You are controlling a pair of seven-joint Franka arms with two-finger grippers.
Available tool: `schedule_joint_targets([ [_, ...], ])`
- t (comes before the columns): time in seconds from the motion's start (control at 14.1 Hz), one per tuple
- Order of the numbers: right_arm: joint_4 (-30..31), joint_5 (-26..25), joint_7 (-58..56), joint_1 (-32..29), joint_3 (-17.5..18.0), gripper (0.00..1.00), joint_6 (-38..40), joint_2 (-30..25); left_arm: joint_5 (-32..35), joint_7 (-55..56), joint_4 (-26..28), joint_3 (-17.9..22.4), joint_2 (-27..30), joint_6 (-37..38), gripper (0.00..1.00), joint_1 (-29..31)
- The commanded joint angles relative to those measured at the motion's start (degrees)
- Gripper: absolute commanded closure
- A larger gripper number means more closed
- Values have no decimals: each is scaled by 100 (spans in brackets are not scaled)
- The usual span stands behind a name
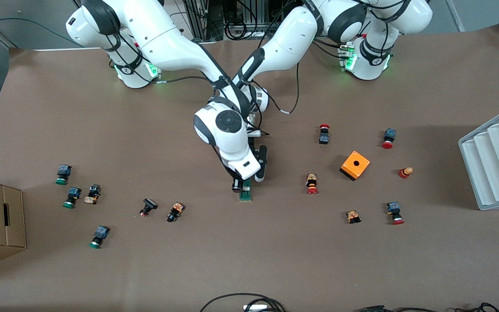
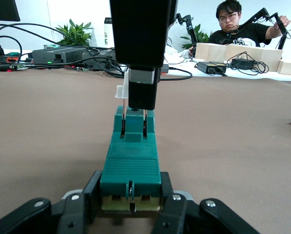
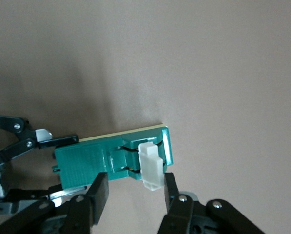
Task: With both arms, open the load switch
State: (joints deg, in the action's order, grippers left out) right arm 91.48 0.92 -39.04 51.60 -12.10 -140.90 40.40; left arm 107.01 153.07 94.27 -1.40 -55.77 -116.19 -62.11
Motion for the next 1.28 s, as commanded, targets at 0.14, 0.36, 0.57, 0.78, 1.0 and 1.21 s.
schedule_joint_targets([
  [0.14,292,-197,19,8,119,47,54,-199,-84,73,21,-27,22,26,48,-11],
  [0.36,309,-285,27,-10,146,47,54,-225,-84,73,21,-27,22,26,48,-11],
  [0.57,309,-294,28,-19,155,47,54,-225,-84,82,21,-27,22,26,48,-11],
  [0.78,345,-294,19,-19,164,48,54,-243,-84,73,21,-27,22,26,48,-11],
  [1.0,353,-346,19,-19,182,48,54,-243,-84,73,21,-27,22,26,48,-11],
  [1.21,379,-373,27,-19,190,48,54,-243,-84,73,12,-27,22,26,48,-11],
])
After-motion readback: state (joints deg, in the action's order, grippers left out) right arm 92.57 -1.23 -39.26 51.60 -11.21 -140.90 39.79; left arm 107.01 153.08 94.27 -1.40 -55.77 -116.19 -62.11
